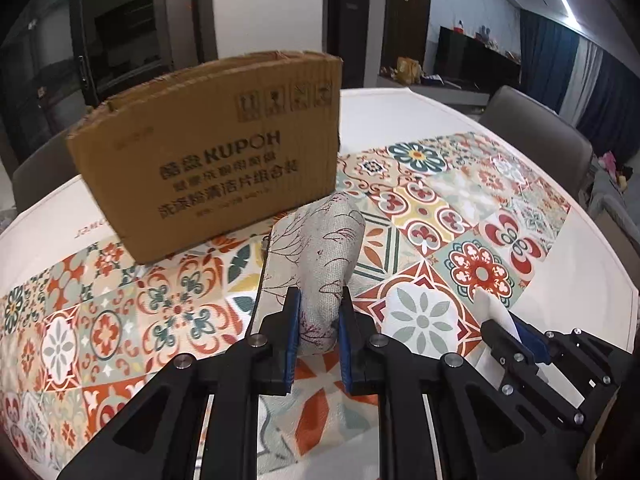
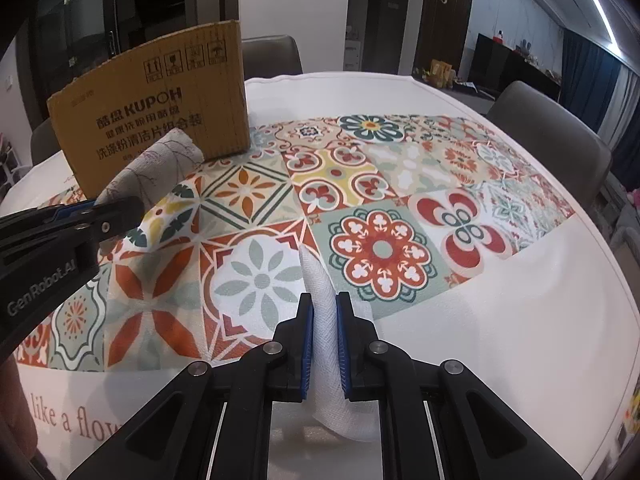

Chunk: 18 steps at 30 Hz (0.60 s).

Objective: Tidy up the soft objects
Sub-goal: 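Lift pouch and towel with both tools and carry them over the box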

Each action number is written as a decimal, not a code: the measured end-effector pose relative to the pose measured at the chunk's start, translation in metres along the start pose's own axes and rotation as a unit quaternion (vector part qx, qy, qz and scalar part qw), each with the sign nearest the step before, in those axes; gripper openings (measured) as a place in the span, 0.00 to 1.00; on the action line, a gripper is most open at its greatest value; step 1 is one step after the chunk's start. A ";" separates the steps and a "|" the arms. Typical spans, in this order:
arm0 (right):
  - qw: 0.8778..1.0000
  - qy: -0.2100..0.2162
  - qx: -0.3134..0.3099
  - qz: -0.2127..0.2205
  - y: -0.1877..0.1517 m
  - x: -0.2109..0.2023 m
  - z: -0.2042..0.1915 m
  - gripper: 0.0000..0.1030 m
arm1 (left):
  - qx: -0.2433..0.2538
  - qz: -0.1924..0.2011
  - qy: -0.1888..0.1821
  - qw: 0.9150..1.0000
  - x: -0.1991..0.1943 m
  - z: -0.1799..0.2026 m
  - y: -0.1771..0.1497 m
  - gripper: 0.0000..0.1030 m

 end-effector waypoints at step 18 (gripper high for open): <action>0.994 0.024 -0.033 0.097 0.038 -0.057 -0.013 0.12 | -0.068 0.071 0.032 0.995 -0.078 -0.037 0.008 0.17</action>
Point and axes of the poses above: each gripper's, at about its wrist camera, not at the fingertips, and x roughly the way its jaws point, z to its right, y to its top, the point moved 4 cm from there along x, roughly the way its jaws point, and after that the axes turned 13 degrees about -x, right-handed, at the moved point
